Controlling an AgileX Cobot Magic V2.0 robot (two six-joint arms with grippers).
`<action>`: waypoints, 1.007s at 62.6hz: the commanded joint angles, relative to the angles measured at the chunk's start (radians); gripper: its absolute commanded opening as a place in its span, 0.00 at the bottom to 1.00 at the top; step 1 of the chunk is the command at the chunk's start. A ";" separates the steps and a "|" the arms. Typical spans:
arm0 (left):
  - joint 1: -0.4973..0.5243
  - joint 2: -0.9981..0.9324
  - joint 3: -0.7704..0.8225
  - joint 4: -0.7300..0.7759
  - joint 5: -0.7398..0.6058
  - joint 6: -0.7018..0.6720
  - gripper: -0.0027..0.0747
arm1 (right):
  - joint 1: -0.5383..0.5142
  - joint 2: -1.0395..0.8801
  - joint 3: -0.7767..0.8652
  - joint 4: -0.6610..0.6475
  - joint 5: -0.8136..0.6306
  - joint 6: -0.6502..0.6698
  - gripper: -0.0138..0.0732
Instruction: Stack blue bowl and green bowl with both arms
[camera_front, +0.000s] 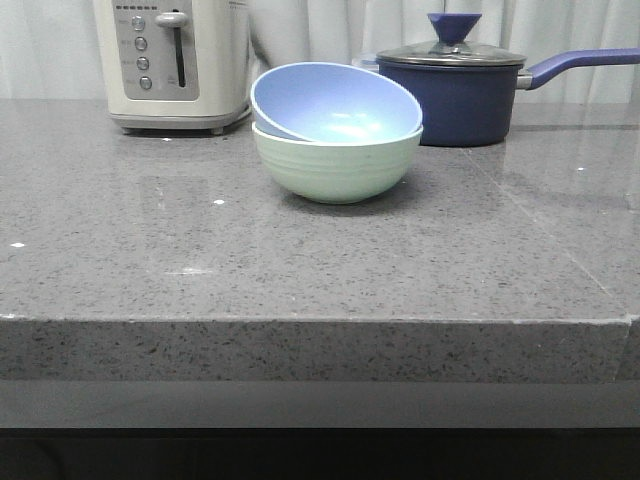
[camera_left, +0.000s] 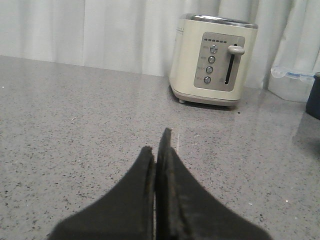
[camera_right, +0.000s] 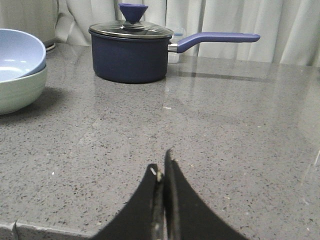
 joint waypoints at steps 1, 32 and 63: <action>-0.007 -0.017 0.004 -0.010 -0.082 -0.007 0.01 | -0.007 -0.019 -0.016 -0.009 -0.091 -0.011 0.10; -0.007 -0.017 0.004 -0.010 -0.082 -0.007 0.01 | -0.008 -0.020 -0.016 -0.079 -0.128 0.134 0.10; -0.007 -0.017 0.004 -0.010 -0.082 -0.007 0.01 | -0.075 -0.020 -0.016 -0.073 -0.146 0.134 0.10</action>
